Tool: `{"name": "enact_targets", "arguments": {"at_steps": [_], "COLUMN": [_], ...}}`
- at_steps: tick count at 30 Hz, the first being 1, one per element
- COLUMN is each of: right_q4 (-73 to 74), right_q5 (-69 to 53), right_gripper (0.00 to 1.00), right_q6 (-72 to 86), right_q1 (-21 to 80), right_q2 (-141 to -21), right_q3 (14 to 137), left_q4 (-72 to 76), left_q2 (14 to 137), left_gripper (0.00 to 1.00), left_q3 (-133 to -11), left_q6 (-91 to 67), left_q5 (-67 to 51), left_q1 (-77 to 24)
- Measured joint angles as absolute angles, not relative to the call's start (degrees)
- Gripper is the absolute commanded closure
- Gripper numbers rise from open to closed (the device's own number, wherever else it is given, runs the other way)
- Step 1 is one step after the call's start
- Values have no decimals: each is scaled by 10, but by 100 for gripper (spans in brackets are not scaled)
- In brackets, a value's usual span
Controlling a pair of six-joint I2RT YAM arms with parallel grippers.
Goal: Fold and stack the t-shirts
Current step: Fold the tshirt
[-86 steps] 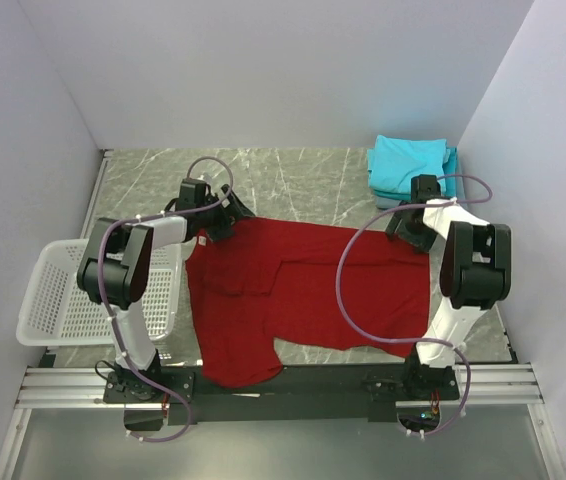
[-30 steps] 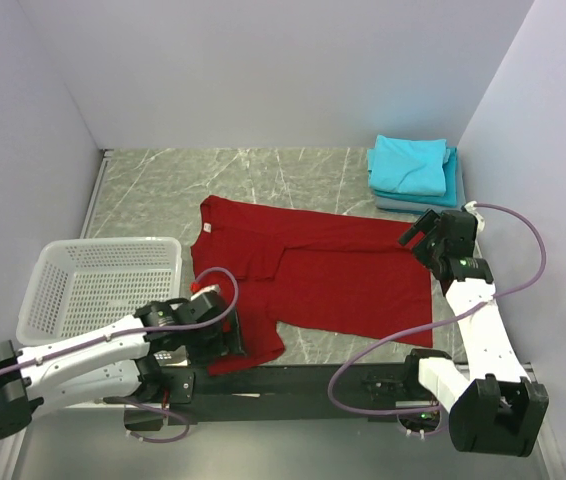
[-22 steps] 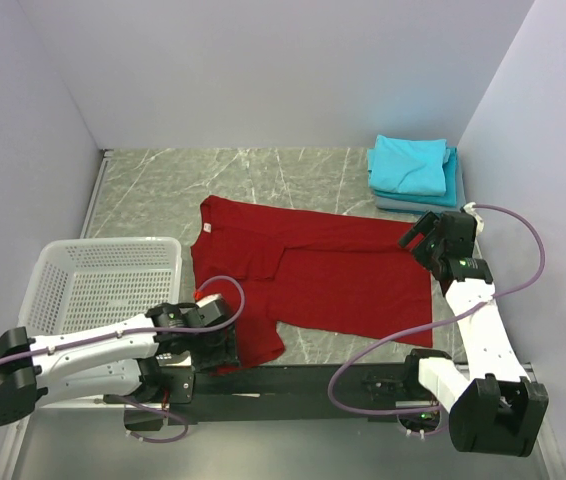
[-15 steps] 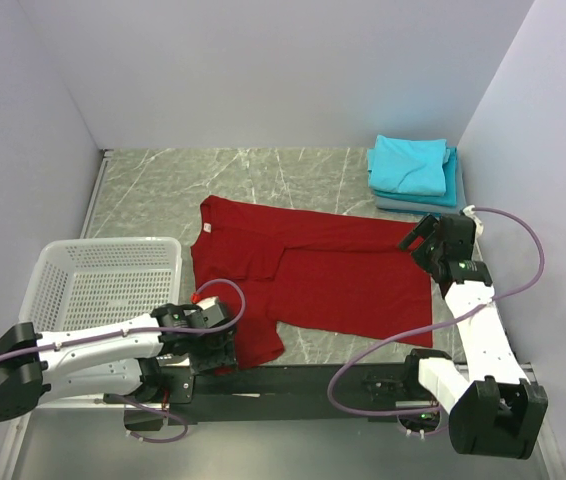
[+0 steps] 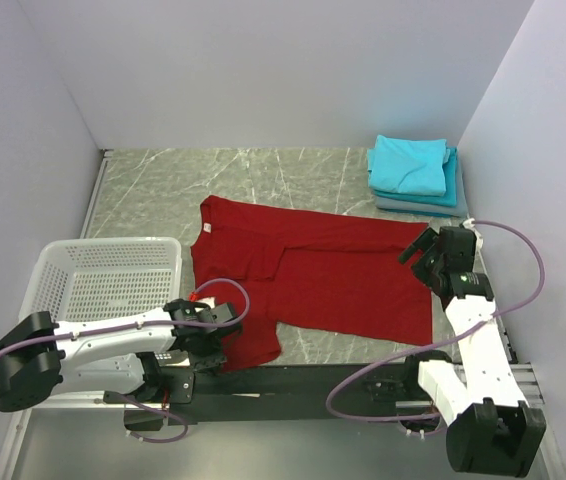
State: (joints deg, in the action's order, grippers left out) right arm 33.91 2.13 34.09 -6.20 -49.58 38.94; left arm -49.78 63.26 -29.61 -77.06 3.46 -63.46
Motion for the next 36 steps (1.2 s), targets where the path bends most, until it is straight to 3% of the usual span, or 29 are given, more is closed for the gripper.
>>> {"name": "enact_targets", "arguments": {"at_steps": [3,14,22,36], "right_q4": [359,496,550,526], "right_q5": [16,-53,-61,-70], "right_gripper": [8,9,18,42], "right_q6": [350,402,467,509], "right_q1": [-63,-55,-46,-36], "right_q2": [-472,-402,-340,-419], "right_q3": [373,308,257,210], "left_q4": [-501,-457,-438,-426], "left_q2": [631,602,583,545], "left_gripper": [100,100,100,100], "left_q3": [-296,-297,-332,-352], "left_q6": [-772,-752,-715,-654], "left_q5": [37,98,150,178], "left_q1": [-635,-636,-623,-560]}}
